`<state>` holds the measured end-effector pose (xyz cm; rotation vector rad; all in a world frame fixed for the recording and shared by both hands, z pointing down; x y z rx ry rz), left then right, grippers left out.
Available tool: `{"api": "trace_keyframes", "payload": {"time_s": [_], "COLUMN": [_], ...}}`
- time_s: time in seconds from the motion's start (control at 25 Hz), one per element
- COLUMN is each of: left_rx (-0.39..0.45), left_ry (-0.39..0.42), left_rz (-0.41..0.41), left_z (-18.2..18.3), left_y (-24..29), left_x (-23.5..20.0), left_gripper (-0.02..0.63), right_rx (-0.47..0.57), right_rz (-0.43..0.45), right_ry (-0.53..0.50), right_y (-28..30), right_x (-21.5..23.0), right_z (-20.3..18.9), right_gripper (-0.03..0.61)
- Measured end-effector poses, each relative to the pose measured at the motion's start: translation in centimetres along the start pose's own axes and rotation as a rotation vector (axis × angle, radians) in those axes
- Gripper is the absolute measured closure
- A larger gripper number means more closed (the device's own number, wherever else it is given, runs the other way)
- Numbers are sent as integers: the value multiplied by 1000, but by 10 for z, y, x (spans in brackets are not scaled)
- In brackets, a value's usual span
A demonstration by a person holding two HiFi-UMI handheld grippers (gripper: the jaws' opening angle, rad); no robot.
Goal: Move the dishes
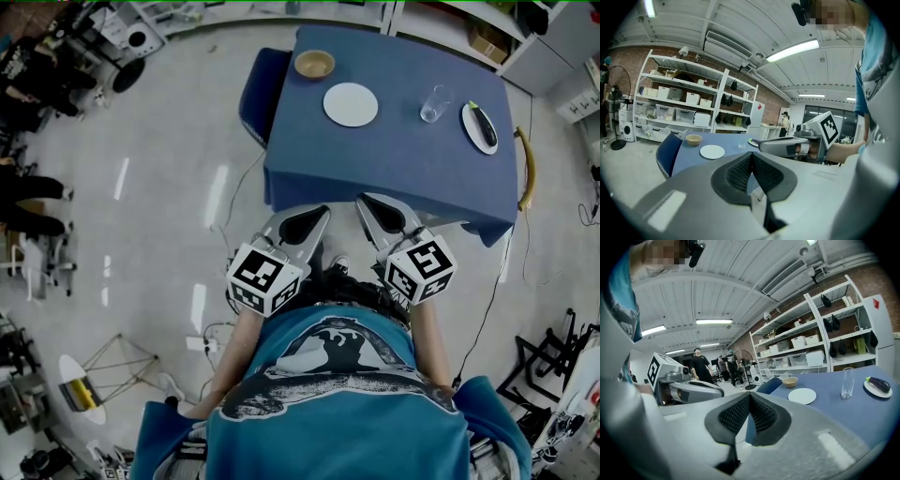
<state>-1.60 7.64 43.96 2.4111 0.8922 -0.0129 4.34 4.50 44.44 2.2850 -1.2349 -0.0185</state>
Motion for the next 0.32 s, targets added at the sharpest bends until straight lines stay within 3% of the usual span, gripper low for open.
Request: {"api": "trace_keyframes", "payload": {"time_s": [0.32], "left_rx": [3], "left_ry": [12], "left_rz": [-7], "left_z": [2], "left_y": [-2], "left_x": [-1], "left_gripper": [595], "right_rx": [-12], "right_rz": [1], "right_ry": [-8], "right_y": [4], "right_x": [-2], "right_z": [2], "right_gripper": [578]}}
Point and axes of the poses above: the fingertips, and each gripper's own axes: y forward along the fingers, x to its right, z out of its top, the point moved 1 cm from there along -y, backward along the fingers, and after that the axes turned 15 degrees about -x, right-handed, at the moved point
